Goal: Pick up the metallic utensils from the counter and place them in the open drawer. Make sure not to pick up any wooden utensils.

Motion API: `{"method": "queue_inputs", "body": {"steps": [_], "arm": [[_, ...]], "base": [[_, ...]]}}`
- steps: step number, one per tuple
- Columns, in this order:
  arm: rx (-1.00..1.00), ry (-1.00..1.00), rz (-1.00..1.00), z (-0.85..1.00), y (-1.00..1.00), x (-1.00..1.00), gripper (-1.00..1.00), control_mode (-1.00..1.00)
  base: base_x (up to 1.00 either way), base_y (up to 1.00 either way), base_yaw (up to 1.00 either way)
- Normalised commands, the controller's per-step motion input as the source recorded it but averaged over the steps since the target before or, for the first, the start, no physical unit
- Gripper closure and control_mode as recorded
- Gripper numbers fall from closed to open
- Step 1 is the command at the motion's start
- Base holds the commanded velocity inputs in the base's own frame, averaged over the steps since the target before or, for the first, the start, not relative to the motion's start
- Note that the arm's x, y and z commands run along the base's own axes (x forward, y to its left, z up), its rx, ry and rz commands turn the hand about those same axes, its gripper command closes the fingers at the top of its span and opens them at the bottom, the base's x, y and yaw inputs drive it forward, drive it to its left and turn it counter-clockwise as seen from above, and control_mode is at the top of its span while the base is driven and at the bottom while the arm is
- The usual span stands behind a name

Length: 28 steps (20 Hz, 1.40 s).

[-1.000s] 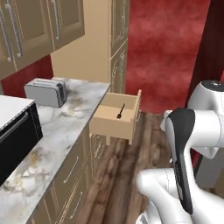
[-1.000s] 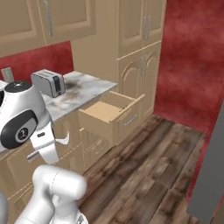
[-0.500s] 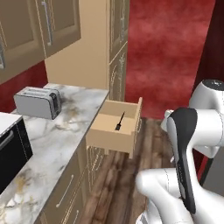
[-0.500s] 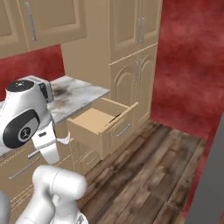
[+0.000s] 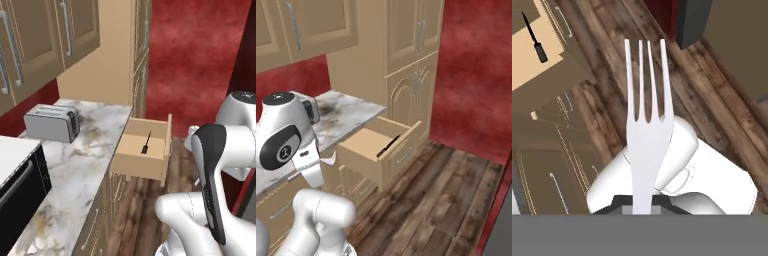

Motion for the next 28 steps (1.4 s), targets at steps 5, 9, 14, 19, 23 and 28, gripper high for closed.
{"method": "queue_inputs", "body": {"steps": [5, 9, 14, 19, 23, 28], "arm": [[0.00, 0.00, 0.00, 0.00, 0.00, 0.00, 1.00, 1.00], [0.00, 0.00, 0.00, 0.00, 0.00, 0.00, 1.00, 1.00], [0.00, 0.00, 0.00, 0.00, 0.00, 0.00, 1.00, 1.00], [0.00, 0.00, 0.00, 0.00, 0.00, 0.00, 1.00, 1.00], [0.00, 0.00, 0.00, 0.00, 0.00, 0.00, 1.00, 1.00], [0.00, 0.00, 0.00, 0.00, 0.00, 0.00, 1.00, 1.00]], "base": [[0.63, 0.44, -0.13], [0.83, 0.28, -0.16], [0.31, -0.07, -0.02], [0.11, -0.03, 0.00], [0.13, 0.00, 0.00], [0.18, 0.00, 0.00]]}}
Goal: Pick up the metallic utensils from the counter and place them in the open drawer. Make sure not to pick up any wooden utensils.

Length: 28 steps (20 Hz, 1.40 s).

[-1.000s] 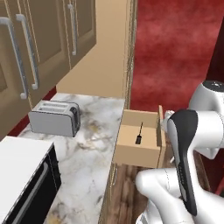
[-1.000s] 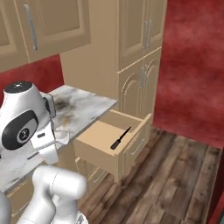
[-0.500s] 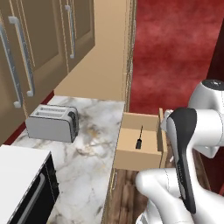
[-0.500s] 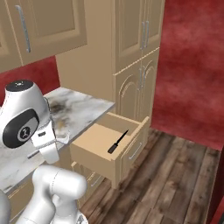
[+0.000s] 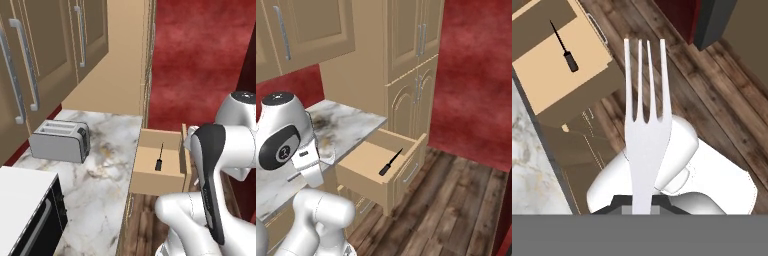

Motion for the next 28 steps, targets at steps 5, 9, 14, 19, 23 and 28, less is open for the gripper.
{"method": "queue_inputs", "body": {"steps": [5, 9, 14, 19, 23, 28], "arm": [[0.00, 0.02, 0.02, 0.00, -0.01, 0.28, 1.00, -1.00], [0.00, 0.04, 0.13, 0.00, -0.04, 0.95, 1.00, -1.00], [0.01, 0.22, 0.07, -0.08, -0.06, 1.00, 1.00, -1.00], [0.00, 0.09, 0.08, -0.53, -0.06, 1.00, 1.00, -1.00], [0.00, 0.00, 0.14, -0.91, -0.01, 1.00, 1.00, -1.00], [0.00, 0.00, 0.13, -0.98, -0.21, 0.90, 1.00, -1.00]], "base": [[0.18, 0.00, 0.00], [0.00, 0.00, 0.00], [0.00, 0.00, 0.00], [0.00, 0.00, 0.00], [0.00, 0.00, 0.00], [0.00, 0.00, 0.00]]}}
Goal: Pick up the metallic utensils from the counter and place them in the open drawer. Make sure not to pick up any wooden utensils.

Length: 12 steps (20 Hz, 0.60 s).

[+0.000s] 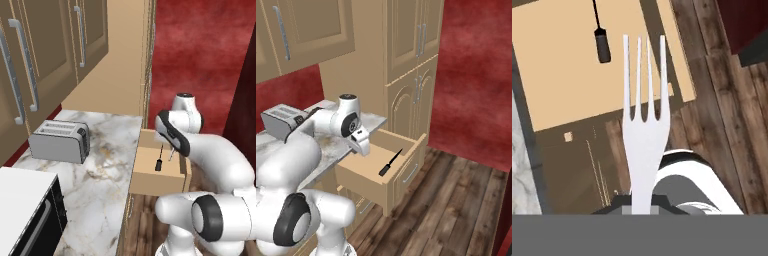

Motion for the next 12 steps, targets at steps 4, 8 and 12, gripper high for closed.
{"method": "queue_inputs", "body": {"steps": [4, 8, 12], "arm": [[-0.04, 0.03, 0.19, -0.99, -0.14, 0.97, 1.00, -1.00], [-0.12, 0.02, 0.13, -0.69, -0.14, 0.64, 1.00, -1.00], [-0.09, 0.10, 0.04, -0.32, 0.00, 0.59, 1.00, -1.00]], "base": [[0.00, 0.00, 0.00], [0.00, 0.00, 0.00], [0.00, 0.00, 0.00]]}}
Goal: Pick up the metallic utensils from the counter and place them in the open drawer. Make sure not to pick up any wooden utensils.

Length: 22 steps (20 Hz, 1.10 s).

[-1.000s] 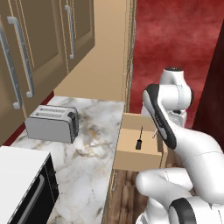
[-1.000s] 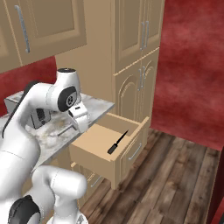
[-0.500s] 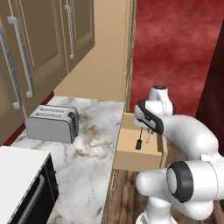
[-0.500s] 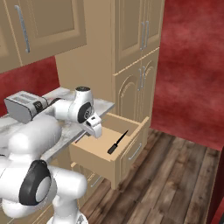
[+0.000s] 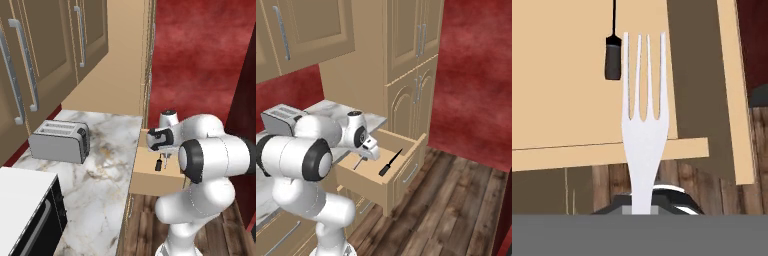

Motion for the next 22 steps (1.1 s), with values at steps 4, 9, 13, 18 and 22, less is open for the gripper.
{"method": "queue_inputs", "body": {"steps": [4, 9, 13, 18, 22], "arm": [[0.00, 0.18, 0.02, -0.07, -0.03, 0.29, 1.00, -1.00], [0.02, 0.09, 0.00, -0.23, -0.29, 0.35, 1.00, -1.00], [0.00, -0.02, 0.01, -0.24, -0.02, 0.21, 1.00, -1.00], [0.00, -0.02, 0.02, -0.25, 0.00, 0.20, 1.00, -1.00], [0.00, 0.00, 0.01, -0.29, 0.00, 0.22, 1.00, -1.00]], "base": [[0.00, 0.00, 0.00], [0.00, 0.00, 0.00], [0.00, 0.00, 0.00], [0.00, 0.00, 0.00], [0.00, 0.00, 0.00]]}}
